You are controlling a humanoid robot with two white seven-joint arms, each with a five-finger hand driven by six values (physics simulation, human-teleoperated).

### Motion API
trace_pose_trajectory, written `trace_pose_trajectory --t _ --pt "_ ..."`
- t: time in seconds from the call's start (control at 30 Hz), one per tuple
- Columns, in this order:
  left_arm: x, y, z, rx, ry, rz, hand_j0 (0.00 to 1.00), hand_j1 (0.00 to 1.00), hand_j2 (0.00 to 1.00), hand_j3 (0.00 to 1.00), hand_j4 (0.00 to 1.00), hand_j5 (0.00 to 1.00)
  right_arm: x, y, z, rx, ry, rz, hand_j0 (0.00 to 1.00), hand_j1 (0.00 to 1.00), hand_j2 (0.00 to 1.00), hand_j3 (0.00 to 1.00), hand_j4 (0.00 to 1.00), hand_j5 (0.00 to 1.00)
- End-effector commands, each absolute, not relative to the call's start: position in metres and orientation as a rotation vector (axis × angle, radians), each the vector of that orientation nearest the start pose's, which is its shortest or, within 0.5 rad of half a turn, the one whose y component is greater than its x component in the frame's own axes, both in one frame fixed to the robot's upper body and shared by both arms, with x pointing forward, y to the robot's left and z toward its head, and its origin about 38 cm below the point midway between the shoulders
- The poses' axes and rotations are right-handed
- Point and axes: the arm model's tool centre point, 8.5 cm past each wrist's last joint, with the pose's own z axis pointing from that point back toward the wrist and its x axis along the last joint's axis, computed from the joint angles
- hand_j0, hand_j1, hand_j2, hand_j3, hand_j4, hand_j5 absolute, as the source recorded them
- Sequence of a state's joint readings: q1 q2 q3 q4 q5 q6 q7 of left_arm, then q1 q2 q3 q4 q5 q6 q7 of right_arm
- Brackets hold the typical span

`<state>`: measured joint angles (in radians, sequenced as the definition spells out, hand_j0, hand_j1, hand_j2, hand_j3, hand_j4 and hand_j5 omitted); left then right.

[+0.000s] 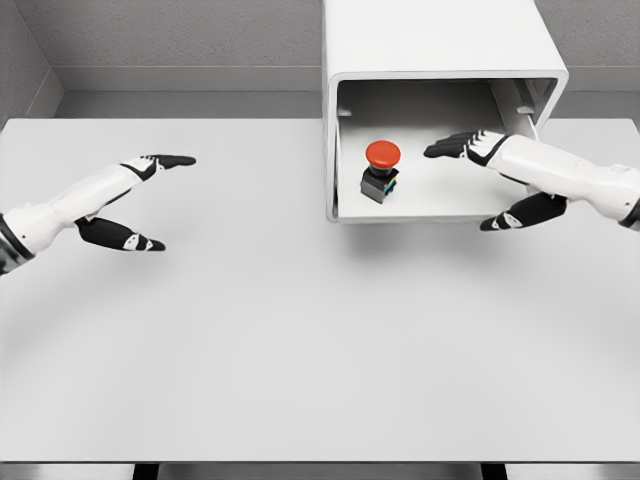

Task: Slide open multi-storey tabletop storage cabinets and put open load switch and slide close multi-storey tabletop storage cabinets

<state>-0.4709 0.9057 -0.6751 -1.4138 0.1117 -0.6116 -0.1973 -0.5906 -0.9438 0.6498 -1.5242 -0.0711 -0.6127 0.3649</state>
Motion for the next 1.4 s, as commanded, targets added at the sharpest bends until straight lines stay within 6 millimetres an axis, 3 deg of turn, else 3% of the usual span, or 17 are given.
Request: trace_pose_trajectory --t 0.0,0.67,0.83,1.1,1.37 --pt "0.407 0.336 0.188 0.085 -1.752 -1.418 1.00 1.00 1.00 1.00 1.00 1.00 0.411 -0.315 0.248 -0.117 -1.777 1.678 1.00 1.00 1.00 1.00 1.00 1.00" --pt "0.402 0.339 0.178 0.072 -1.748 -1.379 1.00 1.00 1.00 1.00 1.00 1.00 0.429 -0.318 0.245 -0.131 -1.763 1.646 1.00 1.00 1.00 1.00 1.00 1.00" --pt "0.406 0.353 0.182 0.115 -1.748 -1.346 1.00 1.00 1.00 1.00 1.00 1.00 0.432 -0.319 0.244 -0.135 -1.757 1.639 1.00 1.00 1.00 1.00 1.00 1.00" --pt "0.405 0.351 0.181 0.111 -1.750 -1.345 1.00 1.00 1.00 1.00 1.00 1.00 0.445 -0.310 0.235 -0.106 -1.740 1.632 1.00 1.00 1.00 1.00 1.00 1.00" --pt "0.405 0.347 0.181 0.100 -1.760 -1.344 1.00 1.00 1.00 1.00 1.00 1.00 0.457 -0.316 0.232 -0.123 -1.724 1.601 1.00 1.00 1.00 1.00 1.00 1.00"
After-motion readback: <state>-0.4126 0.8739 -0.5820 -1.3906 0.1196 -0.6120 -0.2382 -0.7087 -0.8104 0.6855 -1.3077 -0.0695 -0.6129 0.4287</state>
